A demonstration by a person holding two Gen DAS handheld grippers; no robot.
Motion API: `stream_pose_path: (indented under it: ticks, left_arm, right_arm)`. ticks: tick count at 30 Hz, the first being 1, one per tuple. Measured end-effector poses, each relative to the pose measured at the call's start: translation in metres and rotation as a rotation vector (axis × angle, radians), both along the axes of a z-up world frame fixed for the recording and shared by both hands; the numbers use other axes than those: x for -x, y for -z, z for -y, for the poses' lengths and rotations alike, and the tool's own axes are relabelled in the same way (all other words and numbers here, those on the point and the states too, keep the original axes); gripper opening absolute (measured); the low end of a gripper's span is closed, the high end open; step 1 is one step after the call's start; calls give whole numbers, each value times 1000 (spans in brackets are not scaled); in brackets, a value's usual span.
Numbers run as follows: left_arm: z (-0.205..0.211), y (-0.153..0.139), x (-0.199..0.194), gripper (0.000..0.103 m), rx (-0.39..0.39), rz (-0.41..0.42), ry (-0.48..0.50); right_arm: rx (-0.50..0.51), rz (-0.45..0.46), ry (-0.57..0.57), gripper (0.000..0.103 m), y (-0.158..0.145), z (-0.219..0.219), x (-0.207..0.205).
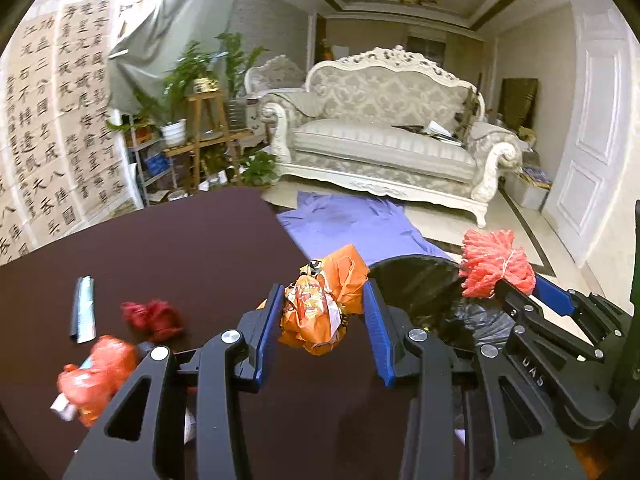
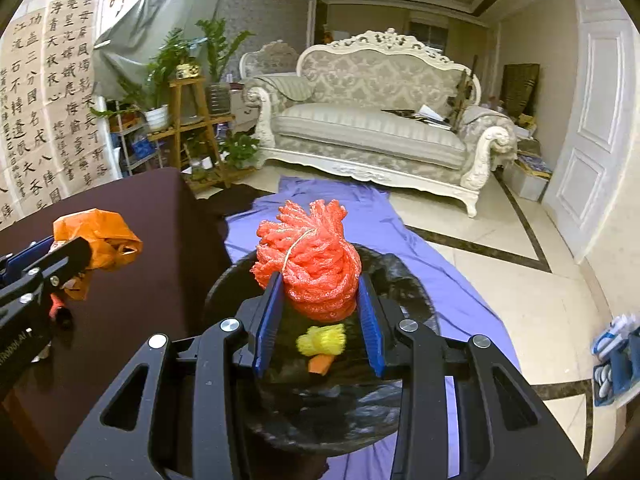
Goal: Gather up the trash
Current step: 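Carry both items over the black bin and open both tools to drop them, then move the right tool to the white plastic bag and grasp it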
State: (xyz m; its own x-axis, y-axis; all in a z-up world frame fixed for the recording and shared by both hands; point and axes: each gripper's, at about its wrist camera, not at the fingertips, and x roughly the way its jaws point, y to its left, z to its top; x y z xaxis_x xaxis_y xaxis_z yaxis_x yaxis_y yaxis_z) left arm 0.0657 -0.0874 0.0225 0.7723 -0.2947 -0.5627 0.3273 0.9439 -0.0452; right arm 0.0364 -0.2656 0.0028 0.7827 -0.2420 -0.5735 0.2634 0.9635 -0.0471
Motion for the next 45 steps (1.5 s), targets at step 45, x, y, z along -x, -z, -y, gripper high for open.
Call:
stream_pose_path:
  ticks: [45]
  left_arm:
    - [-62,3,9,74,-93,-42,-173]
  right_arm:
    - [-100,-26,-118,49,3,-39,-5]
